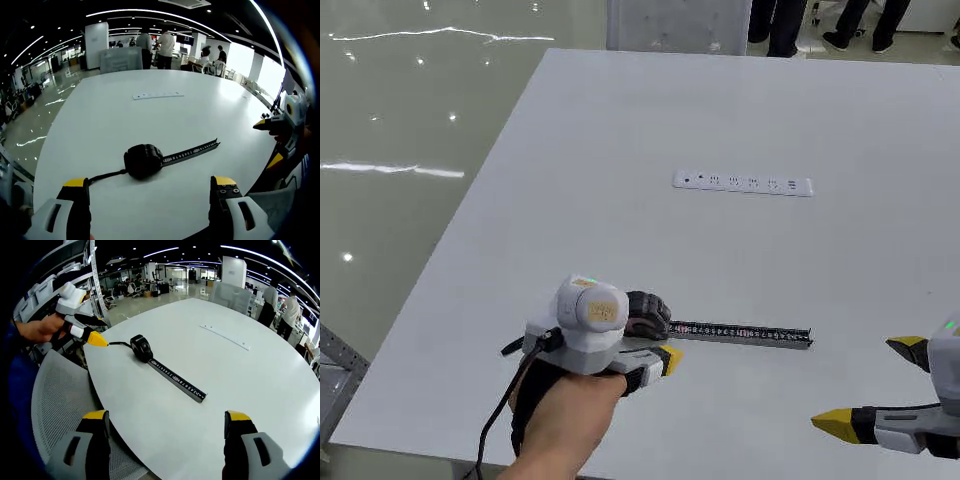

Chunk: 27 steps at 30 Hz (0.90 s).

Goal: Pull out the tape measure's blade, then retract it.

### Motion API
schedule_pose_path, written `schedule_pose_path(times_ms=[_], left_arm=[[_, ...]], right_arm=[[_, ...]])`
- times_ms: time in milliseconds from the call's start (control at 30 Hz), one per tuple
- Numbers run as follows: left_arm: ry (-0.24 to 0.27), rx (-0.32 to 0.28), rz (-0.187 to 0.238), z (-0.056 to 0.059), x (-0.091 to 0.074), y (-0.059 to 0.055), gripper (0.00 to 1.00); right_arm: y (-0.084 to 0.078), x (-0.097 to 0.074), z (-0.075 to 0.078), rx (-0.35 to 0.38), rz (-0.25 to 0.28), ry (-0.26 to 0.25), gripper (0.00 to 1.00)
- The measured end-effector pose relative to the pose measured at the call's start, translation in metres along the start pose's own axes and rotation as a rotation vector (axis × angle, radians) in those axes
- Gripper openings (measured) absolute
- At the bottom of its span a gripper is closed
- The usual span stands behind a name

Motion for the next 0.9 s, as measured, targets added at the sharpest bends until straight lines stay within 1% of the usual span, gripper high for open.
schedule_pose_path(times_ms=[67,233,267,333,367,433,500,533,567,600,667,700,767,833,900], left_arm=[[0.001,-0.017,-0.003,0.001,0.007,-0.001,0.96],[0.015,-0.021,-0.003,0.000,0.020,-0.001,0.96],[0.018,-0.016,0.003,0.000,0.022,0.000,0.96],[0.022,-0.027,0.010,-0.001,0.027,0.001,0.96],[0.025,-0.036,0.018,-0.002,0.030,0.003,0.96],[0.023,-0.042,0.014,-0.002,0.035,0.003,0.96],[0.018,-0.058,0.014,-0.002,0.042,0.002,0.96],[0.011,-0.081,0.011,-0.001,0.047,0.001,0.96],[0.011,-0.097,0.010,-0.002,0.049,0.000,0.96],[0.019,-0.098,0.014,-0.004,0.052,0.000,0.96],[0.027,-0.107,0.011,-0.006,0.057,0.000,0.95],[0.026,-0.117,0.007,-0.006,0.060,0.000,0.95],[0.030,-0.119,0.003,-0.006,0.064,-0.001,0.95],[0.033,-0.123,-0.004,-0.007,0.069,-0.003,0.95],[0.037,-0.130,-0.008,-0.008,0.072,-0.005,0.94]], right_arm=[[-0.001,0.004,0.003,-0.013,-0.010,0.007,0.91],[0.002,0.012,0.010,-0.036,-0.024,0.030,0.89],[0.002,0.014,0.011,-0.050,-0.029,0.031,0.88],[0.002,0.019,0.015,-0.073,-0.043,0.044,0.87],[0.002,0.023,0.017,-0.104,-0.055,0.047,0.86],[0.002,0.028,0.020,-0.119,-0.069,0.057,0.86],[0.001,0.034,0.024,-0.158,-0.094,0.067,0.84],[0.001,0.038,0.027,-0.180,-0.103,0.073,0.83],[0.001,0.041,0.028,-0.185,-0.108,0.080,0.82],[0.002,0.045,0.031,-0.207,-0.111,0.087,0.81],[0.001,0.051,0.035,-0.229,-0.119,0.099,0.79],[0.000,0.054,0.038,-0.234,-0.132,0.106,0.78],[-0.001,0.059,0.042,-0.252,-0.142,0.109,0.77],[-0.002,0.065,0.045,-0.267,-0.155,0.123,0.76],[-0.003,0.070,0.048,-0.305,-0.173,0.144,0.74]])
Point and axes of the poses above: the centre of the closed fingertips' face, and the gripper's own axes: x roughly forward along the fingers, z roughly to its right, y roughly out of its top, the point moved 1 cm from there along -x, roughly backward along the fingers, and after that the axes turned 5 degrees about x, right-handed, at the moved point
